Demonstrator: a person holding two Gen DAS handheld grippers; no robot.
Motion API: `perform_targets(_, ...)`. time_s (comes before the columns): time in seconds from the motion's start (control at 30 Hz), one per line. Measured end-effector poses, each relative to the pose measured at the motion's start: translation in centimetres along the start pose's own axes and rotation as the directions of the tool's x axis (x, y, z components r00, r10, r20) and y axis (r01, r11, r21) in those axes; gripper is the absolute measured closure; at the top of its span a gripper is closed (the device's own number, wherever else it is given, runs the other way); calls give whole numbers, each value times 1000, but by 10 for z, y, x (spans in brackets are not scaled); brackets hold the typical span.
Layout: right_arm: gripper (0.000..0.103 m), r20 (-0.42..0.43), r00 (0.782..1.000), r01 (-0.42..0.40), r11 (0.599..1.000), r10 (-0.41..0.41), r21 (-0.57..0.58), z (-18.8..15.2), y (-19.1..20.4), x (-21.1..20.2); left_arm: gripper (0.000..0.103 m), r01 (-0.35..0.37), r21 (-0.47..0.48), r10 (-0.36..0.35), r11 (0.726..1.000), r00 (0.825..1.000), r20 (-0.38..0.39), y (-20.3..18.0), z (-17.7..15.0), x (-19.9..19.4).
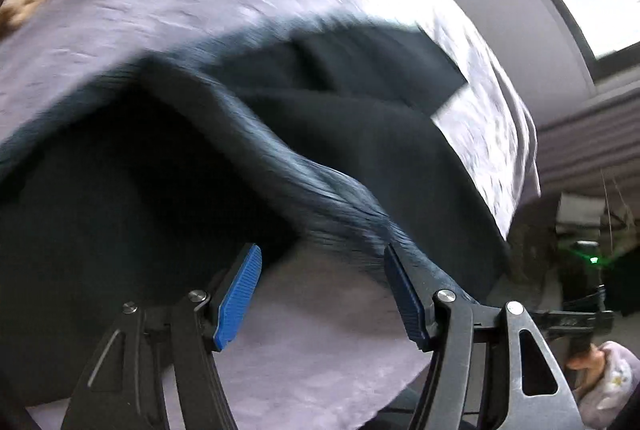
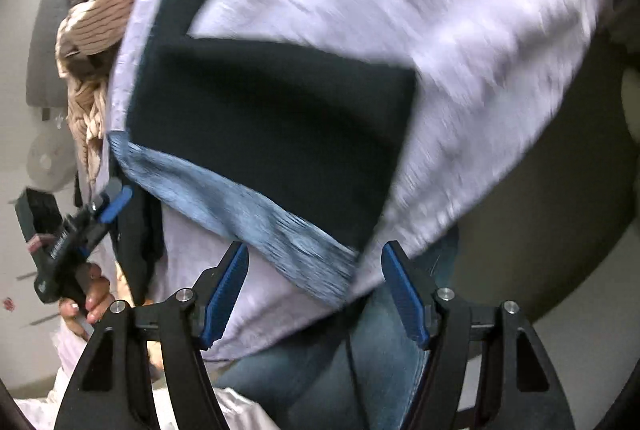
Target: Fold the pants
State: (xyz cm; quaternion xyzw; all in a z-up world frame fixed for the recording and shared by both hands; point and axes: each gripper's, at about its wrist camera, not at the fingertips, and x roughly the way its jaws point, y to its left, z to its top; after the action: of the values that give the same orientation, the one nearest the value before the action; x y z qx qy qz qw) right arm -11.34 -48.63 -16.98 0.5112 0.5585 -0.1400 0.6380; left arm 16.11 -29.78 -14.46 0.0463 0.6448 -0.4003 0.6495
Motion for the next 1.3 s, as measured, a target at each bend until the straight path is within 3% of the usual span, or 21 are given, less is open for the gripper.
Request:
perform_targets(0.1, 44, -36, 993, -111, 993, 112, 43, -2, -20, 19, 38, 5, 0, -5, 1000, 998, -57, -11, -2, 23)
perform_targets(0.17, 85, -48, 977, -203, 976, 207, 80, -2, -22, 29, 38, 33, -27, -36, 999, 996, -84, -14, -2, 35)
perform_targets(0.23, 88, -41, 960, -271, 959, 275, 88, 0, -19, 24, 38, 49, -54, -53, 997, 995, -88, -16, 2, 41)
perform_targets(0.37, 88, 4, 927, -376, 927, 376, 6, 27, 10, -18, 38, 91, -48, -92, 995, 996, -8, -39, 21, 24)
perform_targets(0.53, 88, 74, 887, -442, 884, 456, -153, 106, 68, -75, 38, 21, -28, -18, 999, 993, 117, -52, 70, 0)
perform_targets(0.7, 88, 130, 868, -444, 867, 479, -226, 216, 115, -102, 38, -42, -74, 60, 996, 962, 265, -38, 105, -52)
perform_targets(0.8, 82, 157, 884, -407, 890, 440, -206, 270, 129, -96, 38, -145, -104, 171, 984, 932, 320, -25, 110, -73)
perform_targets(0.83, 73, 162, 898, -375, 905, 408, -200, 282, 135, -91, 38, -172, -121, 202, 978, 927, 315, -20, 110, -73)
perform_targets(0.87, 53, 159, 917, -334, 922, 366, -198, 297, 141, -86, 38, -193, -145, 229, 970, 927, 297, -15, 110, -69)
perform_targets(0.93, 35, 193, 935, -256, 942, 298, -215, 305, 151, -87, 38, -222, -191, 267, 956, 929, 255, 2, 103, -61)
perform_targets(1.03, 35, 225, 933, -224, 942, 282, -250, 296, 144, -90, 38, -290, -269, 340, 919, 926, 165, 26, 87, -32)
perform_targets(1.1, 36, 220, 943, -204, 957, 248, -206, 293, 124, -82, 38, -320, -312, 364, 895, 926, 96, 40, 73, -13)
perform_targets(1.2, 42, 162, 958, -216, 967, 236, -132, 290, 100, -55, 38, -335, -351, 371, 875, 928, 40, 50, 57, 2)
perform_targets(1.3, 45, 144, 951, -259, 960, 273, -109, 294, 92, -28, 38, -354, -354, 383, 866, 924, 13, 51, 50, 10)
